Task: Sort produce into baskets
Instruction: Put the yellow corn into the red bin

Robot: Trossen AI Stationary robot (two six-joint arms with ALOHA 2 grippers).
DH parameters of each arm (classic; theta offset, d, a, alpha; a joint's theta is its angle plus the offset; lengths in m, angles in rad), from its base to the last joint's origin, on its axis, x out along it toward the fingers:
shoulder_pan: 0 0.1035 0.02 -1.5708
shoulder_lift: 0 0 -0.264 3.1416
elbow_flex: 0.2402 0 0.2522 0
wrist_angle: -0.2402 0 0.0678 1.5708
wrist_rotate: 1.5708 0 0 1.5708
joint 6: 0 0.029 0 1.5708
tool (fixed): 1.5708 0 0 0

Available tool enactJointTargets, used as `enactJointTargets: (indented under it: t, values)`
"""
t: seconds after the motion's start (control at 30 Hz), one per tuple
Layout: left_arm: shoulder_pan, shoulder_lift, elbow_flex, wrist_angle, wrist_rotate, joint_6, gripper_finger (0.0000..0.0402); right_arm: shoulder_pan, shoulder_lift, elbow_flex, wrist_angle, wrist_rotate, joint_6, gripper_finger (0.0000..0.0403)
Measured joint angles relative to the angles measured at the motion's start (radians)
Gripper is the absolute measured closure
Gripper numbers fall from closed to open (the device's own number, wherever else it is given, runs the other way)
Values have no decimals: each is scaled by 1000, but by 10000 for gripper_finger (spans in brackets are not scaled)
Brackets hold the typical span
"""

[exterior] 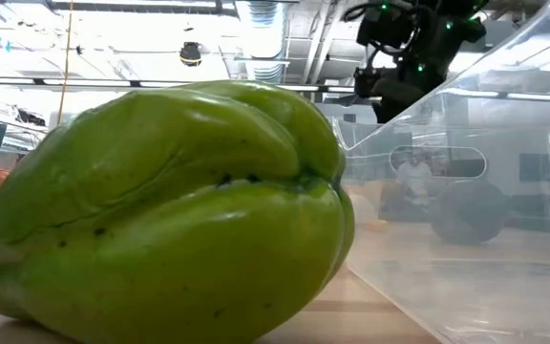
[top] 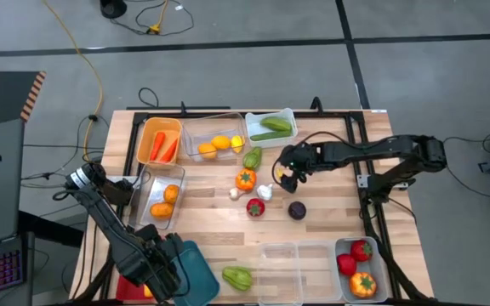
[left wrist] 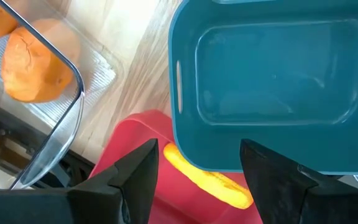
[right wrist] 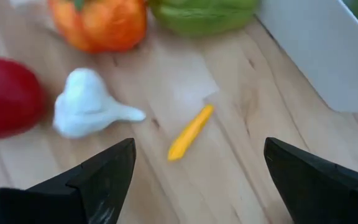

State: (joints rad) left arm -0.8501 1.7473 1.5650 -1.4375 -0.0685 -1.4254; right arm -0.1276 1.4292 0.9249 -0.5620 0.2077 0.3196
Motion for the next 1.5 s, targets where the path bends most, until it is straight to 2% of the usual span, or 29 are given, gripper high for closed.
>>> enactJointTargets:
  t: [0.43,0.93,1.07,1.37,1.5]
  values:
    - [0,0,0,12,0,4,188,-6,-1,-170,245,5,68,86]
    - [0,0,0,23,0,4,188,1,0,-272,399,31,81,90]
    - [0,0,0,24,0,4,188,4,29,-277,404,42,84,90]
    - [0,-1,1,48,0,4,188,3,182,-267,491,42,85,91]
    - [0,-1,1,49,0,4,188,3,208,-265,502,48,86,103]
